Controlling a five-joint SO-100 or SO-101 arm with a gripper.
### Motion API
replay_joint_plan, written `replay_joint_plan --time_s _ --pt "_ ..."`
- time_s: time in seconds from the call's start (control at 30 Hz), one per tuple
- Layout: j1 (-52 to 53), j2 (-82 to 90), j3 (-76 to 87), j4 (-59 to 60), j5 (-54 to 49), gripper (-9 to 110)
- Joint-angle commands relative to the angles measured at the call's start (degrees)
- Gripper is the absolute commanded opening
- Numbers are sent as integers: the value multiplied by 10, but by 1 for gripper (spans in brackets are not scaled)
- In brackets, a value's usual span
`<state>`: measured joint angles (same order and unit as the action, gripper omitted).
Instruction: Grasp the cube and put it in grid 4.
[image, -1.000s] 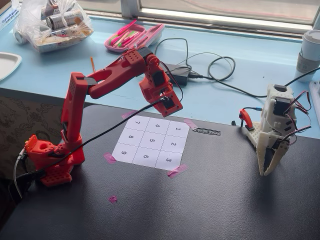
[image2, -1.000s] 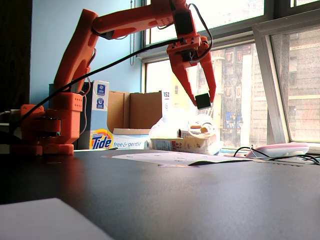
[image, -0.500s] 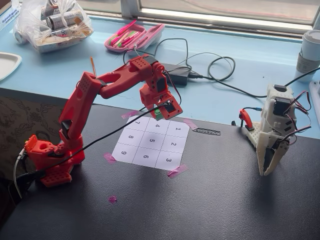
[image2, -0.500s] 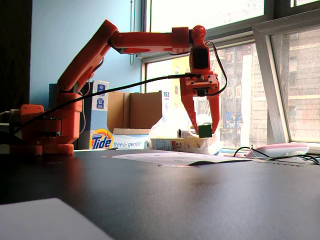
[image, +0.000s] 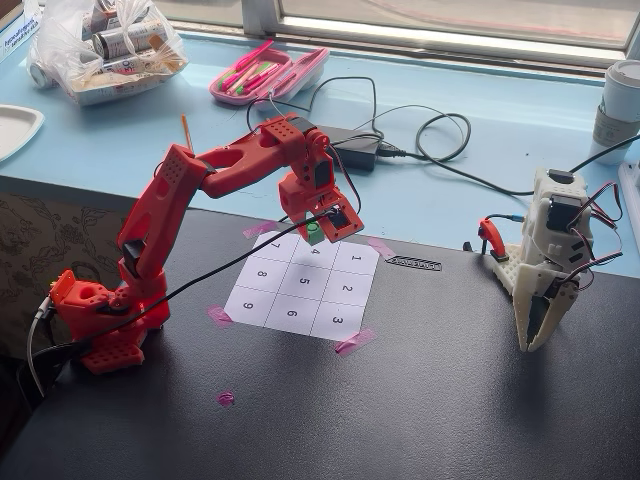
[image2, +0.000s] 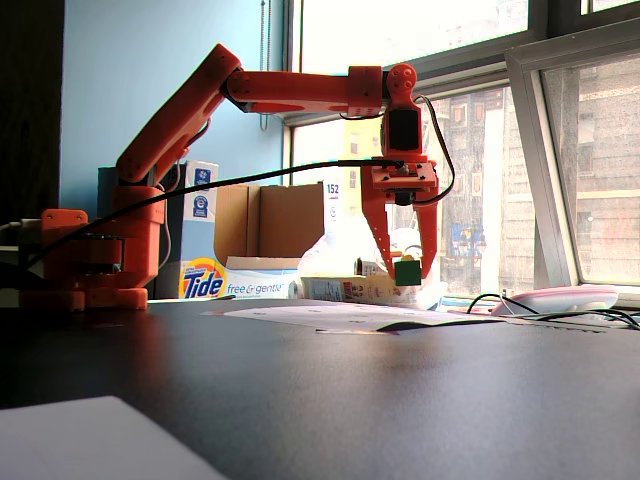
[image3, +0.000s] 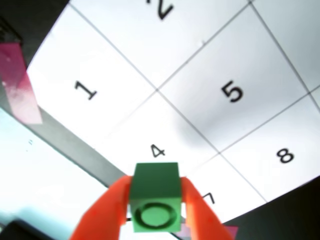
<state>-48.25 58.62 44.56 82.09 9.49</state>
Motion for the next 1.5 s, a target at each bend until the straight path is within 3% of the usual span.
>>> replay_joint_plan --time_s 0.0,0.33,0.4,0.57,0.77,1.07,1.27,1.47 --pt "-1 2 -25 6 3 0" --pt "1 -16 -7 -6 6 1" --pt "-1 -11 -12 2 3 6" --pt "-4 -3 -12 18 2 33" --pt "-2 11 -13 23 -2 36" --pt "42 137 -137 98 -33 23" --pt "81 267 -185 148 -68 1" --pt "180 386 -149 176 -82 0"
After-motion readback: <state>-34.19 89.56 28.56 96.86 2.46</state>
